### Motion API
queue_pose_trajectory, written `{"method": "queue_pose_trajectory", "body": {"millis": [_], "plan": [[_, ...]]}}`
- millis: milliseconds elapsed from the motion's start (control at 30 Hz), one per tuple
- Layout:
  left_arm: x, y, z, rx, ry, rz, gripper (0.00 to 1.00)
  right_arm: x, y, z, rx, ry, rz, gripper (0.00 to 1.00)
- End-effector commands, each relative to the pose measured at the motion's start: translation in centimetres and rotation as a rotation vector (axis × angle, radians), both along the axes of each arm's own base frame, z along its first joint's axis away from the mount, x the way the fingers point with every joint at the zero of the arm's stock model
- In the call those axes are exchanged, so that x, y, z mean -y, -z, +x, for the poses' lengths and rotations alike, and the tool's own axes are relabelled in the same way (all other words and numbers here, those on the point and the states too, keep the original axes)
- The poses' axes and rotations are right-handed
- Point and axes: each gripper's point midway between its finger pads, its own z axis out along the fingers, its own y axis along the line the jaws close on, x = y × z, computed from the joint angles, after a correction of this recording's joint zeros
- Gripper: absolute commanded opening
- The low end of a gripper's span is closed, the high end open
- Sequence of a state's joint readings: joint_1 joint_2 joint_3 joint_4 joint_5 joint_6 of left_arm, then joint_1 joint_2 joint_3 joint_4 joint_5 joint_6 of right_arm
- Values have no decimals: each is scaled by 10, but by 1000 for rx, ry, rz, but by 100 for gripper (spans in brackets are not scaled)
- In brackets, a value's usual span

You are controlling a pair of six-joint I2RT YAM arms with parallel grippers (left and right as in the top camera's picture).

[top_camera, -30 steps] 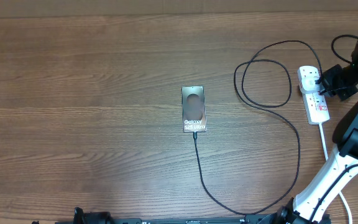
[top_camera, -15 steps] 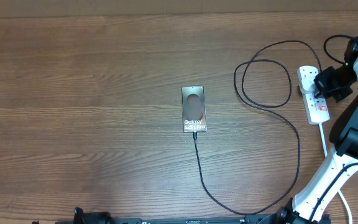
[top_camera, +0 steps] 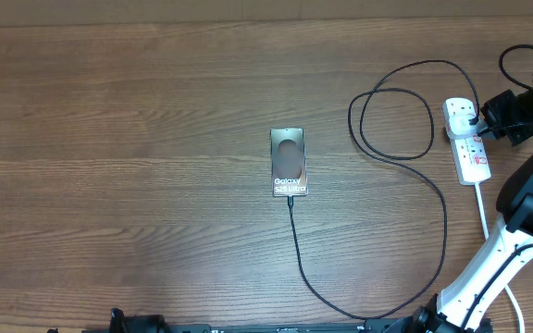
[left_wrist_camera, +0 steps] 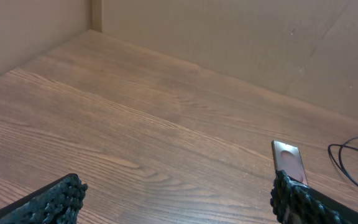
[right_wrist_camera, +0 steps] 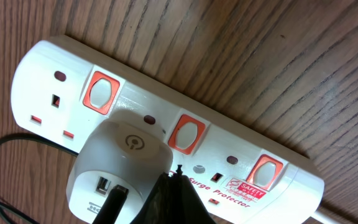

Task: Plug charger to phone and switch on socket
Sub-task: 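Hold the right gripper pressed on the orange switch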

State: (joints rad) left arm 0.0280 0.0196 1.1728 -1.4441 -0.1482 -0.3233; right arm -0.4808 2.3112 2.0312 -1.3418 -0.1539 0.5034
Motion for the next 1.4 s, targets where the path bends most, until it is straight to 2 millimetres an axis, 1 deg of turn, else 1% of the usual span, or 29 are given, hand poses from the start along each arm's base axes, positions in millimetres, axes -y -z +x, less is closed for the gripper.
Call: {"method": "queue_pose_trajectory", "body": {"millis": [0, 100, 367, 533, 733, 1000, 1067, 1233, 1367], "plan": [[-2, 0, -3, 18, -19, -13, 100, -6, -6, 16, 59, -22, 17, 4], [-2, 0, -3, 18, -19, -13, 100, -8, -6, 19, 66, -29, 12, 4], [-2, 0, -3, 18, -19, -13, 100, -7, -3, 20, 65, -29, 0, 4], [-2, 0, -3, 18, -19, -13, 100, -8, 6, 17, 55, -29, 3, 4], [-2, 0, -3, 18, -19, -13, 100, -7, 7, 17, 55, -29, 3, 4], [-2, 0, -3, 18, -19, -13, 100, -12, 19, 11, 8, -36, 18, 4], [-2, 0, -3, 18, -19, -13, 100, -6, 20, 8, -11, -35, -18, 4], [-2, 0, -3, 18, -18, -13, 100, 18, 9, -5, -57, 1, -81, 4], [-2, 0, -3, 17, -19, -13, 100, 25, 9, -13, -70, 2, -76, 4]]}}
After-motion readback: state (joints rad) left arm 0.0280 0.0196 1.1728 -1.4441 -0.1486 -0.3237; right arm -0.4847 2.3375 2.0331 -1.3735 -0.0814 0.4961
